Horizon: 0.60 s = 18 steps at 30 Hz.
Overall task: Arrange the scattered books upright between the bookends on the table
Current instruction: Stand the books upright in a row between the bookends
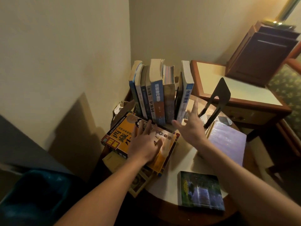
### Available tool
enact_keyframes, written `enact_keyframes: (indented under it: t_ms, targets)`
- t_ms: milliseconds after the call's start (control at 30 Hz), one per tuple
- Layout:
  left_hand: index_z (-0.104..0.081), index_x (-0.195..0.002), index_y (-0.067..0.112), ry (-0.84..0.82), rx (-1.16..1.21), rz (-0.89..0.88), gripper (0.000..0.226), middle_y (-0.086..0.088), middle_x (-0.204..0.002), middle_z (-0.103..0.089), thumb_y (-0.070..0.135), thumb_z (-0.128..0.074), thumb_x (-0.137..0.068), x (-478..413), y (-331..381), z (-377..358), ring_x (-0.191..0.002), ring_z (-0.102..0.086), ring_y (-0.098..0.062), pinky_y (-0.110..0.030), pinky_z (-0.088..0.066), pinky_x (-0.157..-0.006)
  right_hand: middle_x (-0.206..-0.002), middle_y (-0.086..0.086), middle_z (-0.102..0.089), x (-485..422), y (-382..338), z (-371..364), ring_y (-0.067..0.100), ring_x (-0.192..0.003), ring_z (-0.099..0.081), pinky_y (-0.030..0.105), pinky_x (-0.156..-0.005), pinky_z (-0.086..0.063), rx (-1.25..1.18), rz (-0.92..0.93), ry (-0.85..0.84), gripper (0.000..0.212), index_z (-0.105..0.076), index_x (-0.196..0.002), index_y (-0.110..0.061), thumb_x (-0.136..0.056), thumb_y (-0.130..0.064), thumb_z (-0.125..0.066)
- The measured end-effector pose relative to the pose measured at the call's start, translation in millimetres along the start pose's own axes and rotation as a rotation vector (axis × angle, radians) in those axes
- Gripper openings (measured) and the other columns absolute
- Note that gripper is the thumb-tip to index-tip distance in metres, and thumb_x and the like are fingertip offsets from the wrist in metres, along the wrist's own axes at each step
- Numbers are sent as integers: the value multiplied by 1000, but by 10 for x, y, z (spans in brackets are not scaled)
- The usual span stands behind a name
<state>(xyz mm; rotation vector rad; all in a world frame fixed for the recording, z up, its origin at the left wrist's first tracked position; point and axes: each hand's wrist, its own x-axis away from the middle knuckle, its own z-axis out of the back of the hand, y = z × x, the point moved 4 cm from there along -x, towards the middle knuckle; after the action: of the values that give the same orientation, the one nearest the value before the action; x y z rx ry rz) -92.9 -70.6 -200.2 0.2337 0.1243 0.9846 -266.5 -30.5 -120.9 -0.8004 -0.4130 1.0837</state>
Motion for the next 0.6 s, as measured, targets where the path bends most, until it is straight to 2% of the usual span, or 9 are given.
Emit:
enact_keyframes:
  t_ms: [67,100,200,333,367,433,500,533,600]
  targets:
    - [-18,-159,31,59,133,21,63,5,-169,-5,57,-32,-102,36,-43,53,-155,8,-20,-44,6,-126,-150,1,-48,197,31,-182,17,-135,-46,33,-109,-35,-16,42,-58,103,-4,-160,-23,-88,-27,-76]
    - [-23,-158,31,81,167,50,63,6,-169,-10,57,-34,-102,64,-103,72,-156,4,-18,-43,6,-126,-150,-2,-48,259,60,-286,14,-134,-45,32,-108,-36,-18,58,-100,97,-11,-159,-27,-87,-34,-76]
    - [-22,-157,38,99,97,156,65,7,-168,-10,66,-29,-99,211,-414,111,-156,-1,-20,-46,7,-125,-164,2,-25,349,181,-588,26,-148,-28,47,-118,-31,144,4,-210,91,-16,-159,-34,-87,-63,-63]
    - [-13,-158,43,29,66,270,73,8,-168,3,78,-15,-94,402,-889,162,-155,5,-21,-50,7,-125,-169,5,4,502,228,-753,34,-154,6,52,-122,-11,257,11,-245,76,-22,-157,-39,-93,-66,-51]
    - [-12,-158,45,-6,80,308,76,9,-168,5,81,-14,-91,441,-969,199,-155,4,-26,-54,3,-125,-168,4,10,521,251,-780,35,-153,11,54,-121,-8,245,4,-264,75,-20,-157,-40,-93,-66,-49]
    - [-15,-156,48,-64,177,395,81,5,-169,1,85,-24,-85,496,-1107,257,-153,-12,-37,-59,-16,-122,-166,2,22,561,266,-819,37,-151,18,56,-120,-5,228,-27,-330,75,-8,-158,-42,-96,-67,-41]
    - [-30,-153,45,-59,430,451,78,-6,-166,-21,77,-43,-83,503,-1183,334,-140,-40,-39,-56,-42,-110,-163,-1,30,589,297,-861,37,-149,24,57,-119,-3,259,-29,-386,76,3,-158,-43,-96,-70,-31]
    - [-38,-148,42,-43,579,465,69,-8,-157,-38,67,-53,-86,485,-1199,364,-125,-55,-34,-49,-54,-95,-162,-1,32,599,301,-865,37,-148,25,57,-119,-2,272,-30,-401,75,6,-158,-43,-97,-71,-28]
    - [-49,-132,35,-56,760,484,42,-6,-133,-60,41,-64,-93,432,-1198,423,-92,-65,-20,-29,-55,-65,-162,0,32,610,283,-842,36,-148,27,56,-120,-1,285,-17,-406,75,7,-158,-40,-98,-70,-26]
